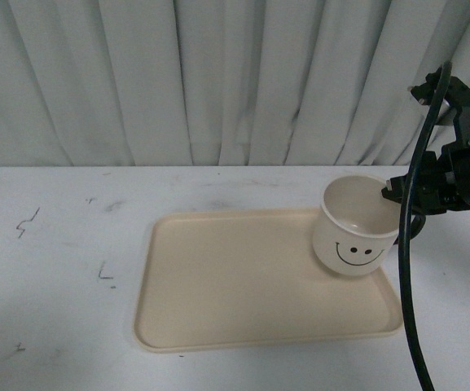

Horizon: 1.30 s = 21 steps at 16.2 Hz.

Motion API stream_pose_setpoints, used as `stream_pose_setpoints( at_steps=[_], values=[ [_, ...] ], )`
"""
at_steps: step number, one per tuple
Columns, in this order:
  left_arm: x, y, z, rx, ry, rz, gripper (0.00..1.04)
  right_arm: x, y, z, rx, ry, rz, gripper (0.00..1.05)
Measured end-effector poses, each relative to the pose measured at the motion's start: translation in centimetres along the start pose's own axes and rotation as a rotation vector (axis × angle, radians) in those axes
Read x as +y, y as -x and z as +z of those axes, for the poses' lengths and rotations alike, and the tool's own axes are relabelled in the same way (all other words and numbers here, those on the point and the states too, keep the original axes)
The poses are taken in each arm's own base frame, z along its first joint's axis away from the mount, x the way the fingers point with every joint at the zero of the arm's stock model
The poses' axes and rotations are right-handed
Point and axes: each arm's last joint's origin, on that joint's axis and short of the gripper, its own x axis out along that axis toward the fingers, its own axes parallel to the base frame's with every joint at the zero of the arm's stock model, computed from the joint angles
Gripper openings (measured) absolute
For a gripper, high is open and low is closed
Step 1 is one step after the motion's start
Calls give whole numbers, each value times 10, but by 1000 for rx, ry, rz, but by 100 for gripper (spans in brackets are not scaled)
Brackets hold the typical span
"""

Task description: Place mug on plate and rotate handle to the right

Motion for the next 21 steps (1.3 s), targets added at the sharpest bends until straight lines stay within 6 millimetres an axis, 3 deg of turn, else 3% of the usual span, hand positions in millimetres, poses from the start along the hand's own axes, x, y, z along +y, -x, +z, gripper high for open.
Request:
stream_pose_setpoints(
  at_steps=[9, 21],
  values=[
    [0, 0, 0, 0, 0, 0, 98, -9, -13, -4, 3, 13, 53, 3],
    [0, 0, 0, 0, 0, 0, 98, -4, -27, -8, 25, -26, 71, 3]
  ],
)
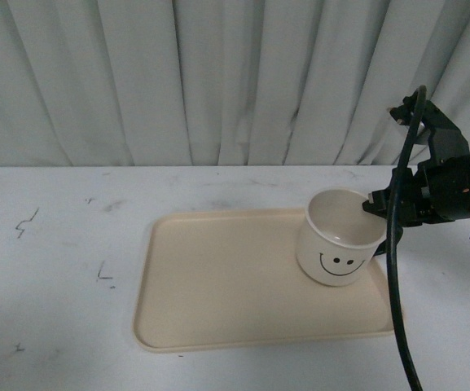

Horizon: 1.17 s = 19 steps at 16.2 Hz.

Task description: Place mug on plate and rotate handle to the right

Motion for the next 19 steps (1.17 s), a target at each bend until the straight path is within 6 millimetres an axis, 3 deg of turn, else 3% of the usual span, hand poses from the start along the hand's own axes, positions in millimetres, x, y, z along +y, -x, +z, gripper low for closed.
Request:
stream_pose_setpoints(
  at_steps=[10, 11, 17, 19],
  values=[
    [0, 0, 0, 0, 0, 0, 98, 7, -8, -2, 39, -4, -4, 3],
    [0, 0, 0, 0, 0, 0, 98, 9, -9, -1, 41, 5, -6, 10],
    [0, 0, 0, 0, 0, 0, 98, 10, -7, 3, 15, 14, -9, 76],
    [0, 0, 0, 0, 0, 0, 98, 11, -1, 11, -23, 20, -12, 90]
  ],
)
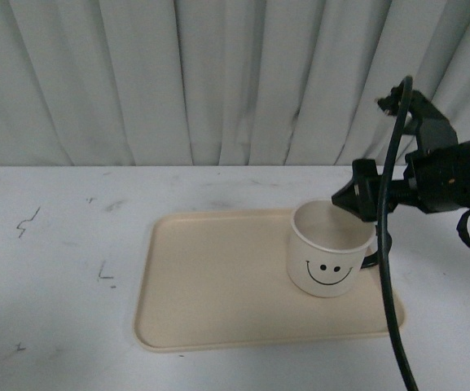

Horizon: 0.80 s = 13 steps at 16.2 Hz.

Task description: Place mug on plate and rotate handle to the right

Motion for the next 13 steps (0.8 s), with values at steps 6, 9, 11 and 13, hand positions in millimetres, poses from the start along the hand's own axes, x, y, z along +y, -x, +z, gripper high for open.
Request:
stream_pose_setpoints(
  at_steps=[6, 9, 11, 13],
  values=[
    [0, 0, 0, 0, 0, 0, 98, 5, 86, 53, -389, 24, -136, 98],
    [0, 0, 0, 0, 0, 0, 98, -3, 159, 35, -623, 73, -330, 98],
    [0, 0, 0, 0, 0, 0, 98, 0, 174, -1, -734, 64, -474, 77],
    [0, 0, 0, 0, 0, 2, 98, 11, 184, -54, -690, 41, -489, 54]
  ],
)
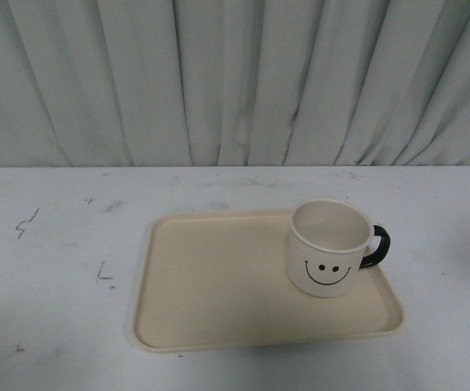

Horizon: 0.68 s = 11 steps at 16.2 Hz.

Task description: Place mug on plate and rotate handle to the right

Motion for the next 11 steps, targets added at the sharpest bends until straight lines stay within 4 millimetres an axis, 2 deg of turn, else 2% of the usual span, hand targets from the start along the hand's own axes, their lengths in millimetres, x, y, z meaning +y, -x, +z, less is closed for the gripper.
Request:
stream_pose_setpoints(
  at_steps=[4, 5, 7, 11],
  values=[
    [0, 0, 0, 0, 0, 0, 98, 14, 40, -13, -7, 1, 14, 6],
    [0, 0, 0, 0, 0, -1, 98, 16, 50, -16, -5, -1, 10, 2],
    [0, 0, 0, 0, 0, -1, 98, 29, 67, -21, -7, -1, 17, 2],
    [0, 0, 0, 0, 0, 0, 98, 29, 73, -23, -6, -1, 20, 2]
  ],
)
